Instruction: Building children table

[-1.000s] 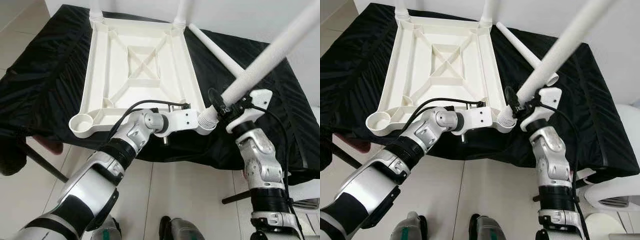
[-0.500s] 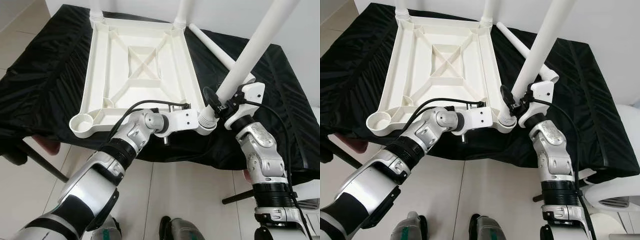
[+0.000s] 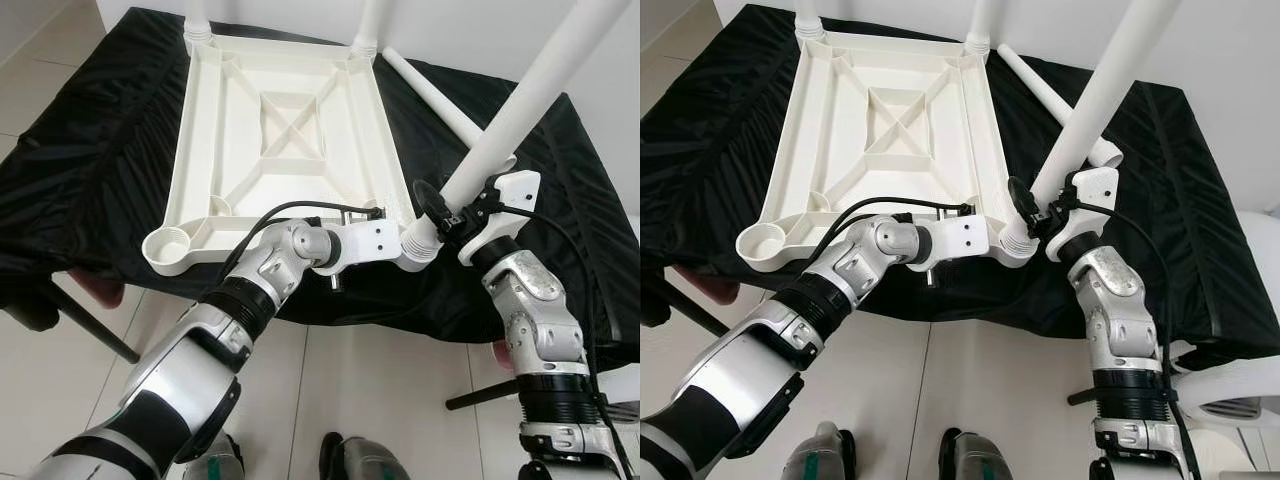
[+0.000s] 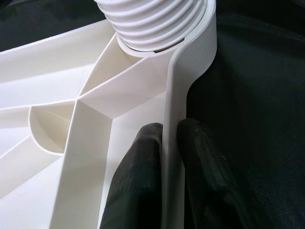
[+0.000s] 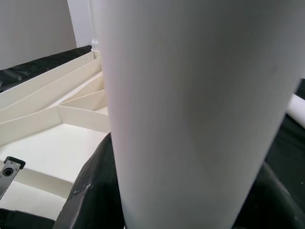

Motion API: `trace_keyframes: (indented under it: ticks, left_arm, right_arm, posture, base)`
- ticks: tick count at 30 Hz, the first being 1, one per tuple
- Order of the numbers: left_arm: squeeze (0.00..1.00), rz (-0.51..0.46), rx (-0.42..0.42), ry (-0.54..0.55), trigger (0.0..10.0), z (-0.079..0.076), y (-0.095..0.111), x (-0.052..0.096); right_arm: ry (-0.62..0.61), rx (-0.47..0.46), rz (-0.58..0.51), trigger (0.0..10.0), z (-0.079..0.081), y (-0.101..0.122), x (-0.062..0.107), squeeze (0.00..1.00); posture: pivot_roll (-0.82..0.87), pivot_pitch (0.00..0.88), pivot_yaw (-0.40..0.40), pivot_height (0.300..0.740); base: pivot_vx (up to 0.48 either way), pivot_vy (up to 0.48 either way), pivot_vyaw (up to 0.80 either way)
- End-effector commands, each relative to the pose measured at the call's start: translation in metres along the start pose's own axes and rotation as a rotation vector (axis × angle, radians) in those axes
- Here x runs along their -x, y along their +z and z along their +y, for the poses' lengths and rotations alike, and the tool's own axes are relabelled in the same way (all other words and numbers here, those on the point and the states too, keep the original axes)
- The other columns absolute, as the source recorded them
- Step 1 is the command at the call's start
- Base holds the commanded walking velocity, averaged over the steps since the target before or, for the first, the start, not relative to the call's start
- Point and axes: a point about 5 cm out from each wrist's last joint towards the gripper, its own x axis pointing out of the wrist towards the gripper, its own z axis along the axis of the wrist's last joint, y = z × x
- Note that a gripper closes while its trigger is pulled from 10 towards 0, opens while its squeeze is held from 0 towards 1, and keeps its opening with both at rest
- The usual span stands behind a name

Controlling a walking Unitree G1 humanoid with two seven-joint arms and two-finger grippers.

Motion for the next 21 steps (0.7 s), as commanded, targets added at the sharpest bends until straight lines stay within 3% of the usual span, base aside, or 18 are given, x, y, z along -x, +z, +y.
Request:
trace_keyframes:
  ticks: [1, 5, 6, 10, 21]
  left_arm:
    - [0.0, 0.012, 0.002, 0.036, 10.0, 0.002, 0.0, -0.001]
    - [0.0, 0.011, 0.003, 0.037, 10.0, 0.002, 0.0, -0.001]
    - [0.0, 0.012, 0.003, 0.04, 10.0, 0.003, 0.0, -0.001]
    - [0.0, 0.013, 0.003, 0.042, 10.0, 0.003, 0.0, -0.001]
    - [0.0, 0.018, 0.003, 0.046, 10.0, 0.004, -0.001, 0.0]
  right_arm:
    - [-0.003, -0.058, 0.151, 10.0, -0.001, -0.029, 0.009, 0.0]
    - [-0.008, -0.062, 0.152, 10.0, 0.004, -0.034, 0.005, 0.0]
    - [-0.023, -0.089, 0.156, 10.0, 0.014, -0.04, 0.003, 0.0]
    - [-0.03, -0.1, 0.159, 10.0, 0.017, -0.042, 0.003, 0.0]
    - [-0.184, -0.129, 0.132, 10.0, 0.035, -0.045, -0.008, 0.0]
  posture:
    - [0.04, 0.113, -0.072, 0.74]
    - [0.05, 0.114, -0.074, 0.74]
    - [0.05, 0.115, -0.076, 0.74]
    - [0.05, 0.115, -0.076, 0.74]
    - [0.05, 0.117, -0.078, 0.74]
  base:
    - [0.0, 0.0, 0.0]
    - [0.0, 0.0, 0.0]
    - [0.0, 0.0, 0.0]
    - [0.0, 0.0, 0.0]
    - [0.0, 0.0, 0.0]
